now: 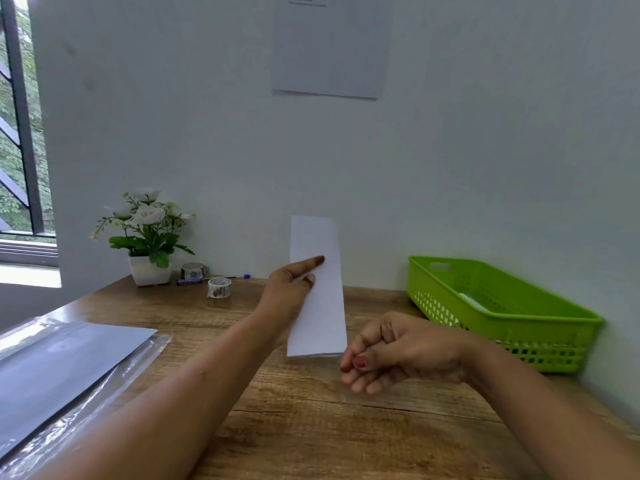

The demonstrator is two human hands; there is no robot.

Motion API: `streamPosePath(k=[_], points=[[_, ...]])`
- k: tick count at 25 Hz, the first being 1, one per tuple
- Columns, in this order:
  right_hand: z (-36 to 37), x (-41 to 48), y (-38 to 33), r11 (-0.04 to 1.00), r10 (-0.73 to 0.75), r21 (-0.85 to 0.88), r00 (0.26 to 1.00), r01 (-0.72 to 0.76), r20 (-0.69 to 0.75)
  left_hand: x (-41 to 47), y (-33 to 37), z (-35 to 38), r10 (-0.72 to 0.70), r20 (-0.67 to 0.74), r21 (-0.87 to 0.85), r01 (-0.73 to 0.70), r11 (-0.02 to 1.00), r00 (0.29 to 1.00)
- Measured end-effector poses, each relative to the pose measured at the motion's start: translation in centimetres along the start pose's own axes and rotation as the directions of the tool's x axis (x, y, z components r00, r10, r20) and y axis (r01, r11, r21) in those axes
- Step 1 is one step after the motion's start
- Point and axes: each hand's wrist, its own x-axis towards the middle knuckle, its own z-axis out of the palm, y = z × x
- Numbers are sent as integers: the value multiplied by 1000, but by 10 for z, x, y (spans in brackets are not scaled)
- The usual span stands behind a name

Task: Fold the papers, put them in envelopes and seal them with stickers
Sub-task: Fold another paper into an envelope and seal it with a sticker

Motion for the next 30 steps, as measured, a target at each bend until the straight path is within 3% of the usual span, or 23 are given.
streamPosePath(k=[2,4,5,10,15,19,24,27,28,30], points=[[-3,2,-4,990,-138,-21,943,138,-302,-2,4,-2,-81,145,108,65,992,986],[-12,4,-5,974,-187,-3,791,229,-583,-4,7,0,-108,230,197,63,978,967],[-15,5,-2,972,-167,18,747,233,-643,-5,8,3,-105,249,204,54,978,963],[-13,7,4,971,-145,49,745,233,-651,-14,7,16,-121,363,208,47,977,924],[-22,10,5,961,-103,94,648,261,-755,-14,9,14,-144,472,221,42,974,870],[-37,7,9,937,-91,99,506,336,-858,-10,3,8,-188,580,310,-1,951,793],[-35,11,6,903,-86,102,409,417,-908,-5,8,3,-132,663,358,-158,920,737],[-29,14,6,888,-88,81,340,453,-936,-4,8,-1,-137,642,384,-162,909,754],[-29,14,8,878,-79,103,353,468,-932,-5,6,0,-119,605,395,-167,903,787],[-27,13,9,868,-63,179,459,464,-886,-5,2,3,-32,474,386,-175,906,880]])
